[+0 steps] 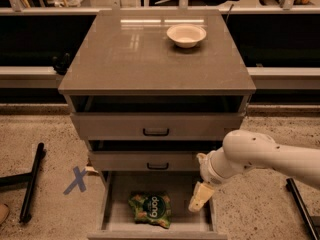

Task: Pick green rice chip bag from bottom drawer and place on counter

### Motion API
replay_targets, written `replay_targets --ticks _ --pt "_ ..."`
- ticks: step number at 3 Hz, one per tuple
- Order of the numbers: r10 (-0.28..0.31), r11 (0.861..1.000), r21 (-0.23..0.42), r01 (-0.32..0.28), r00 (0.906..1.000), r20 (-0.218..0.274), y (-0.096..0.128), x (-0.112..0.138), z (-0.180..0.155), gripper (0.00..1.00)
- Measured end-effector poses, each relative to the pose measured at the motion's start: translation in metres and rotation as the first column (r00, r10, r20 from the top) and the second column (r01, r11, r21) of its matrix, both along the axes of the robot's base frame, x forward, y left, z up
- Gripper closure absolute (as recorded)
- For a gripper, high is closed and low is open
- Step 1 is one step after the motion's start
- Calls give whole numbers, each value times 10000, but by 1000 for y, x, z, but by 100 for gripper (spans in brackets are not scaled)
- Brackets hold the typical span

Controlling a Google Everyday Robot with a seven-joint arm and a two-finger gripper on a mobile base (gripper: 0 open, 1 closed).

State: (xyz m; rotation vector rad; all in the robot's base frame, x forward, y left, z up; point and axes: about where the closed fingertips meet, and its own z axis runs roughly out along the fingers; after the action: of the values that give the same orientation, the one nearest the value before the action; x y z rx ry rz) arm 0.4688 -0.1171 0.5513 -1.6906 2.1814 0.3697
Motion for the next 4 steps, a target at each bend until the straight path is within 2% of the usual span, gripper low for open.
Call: replay_targets --ticks 1,2,3,4 --pt "1 10000 -1 -1 10000 -3 0 0 0 0" --pt "122 9999 -66 -123 9999 -94 5 3 -15 0" --pt "517 9985 -165 -522 9983 -287 18 17 -65 0" --pt "700 9975 184 -688 9950 -713 27 26 -126 0"
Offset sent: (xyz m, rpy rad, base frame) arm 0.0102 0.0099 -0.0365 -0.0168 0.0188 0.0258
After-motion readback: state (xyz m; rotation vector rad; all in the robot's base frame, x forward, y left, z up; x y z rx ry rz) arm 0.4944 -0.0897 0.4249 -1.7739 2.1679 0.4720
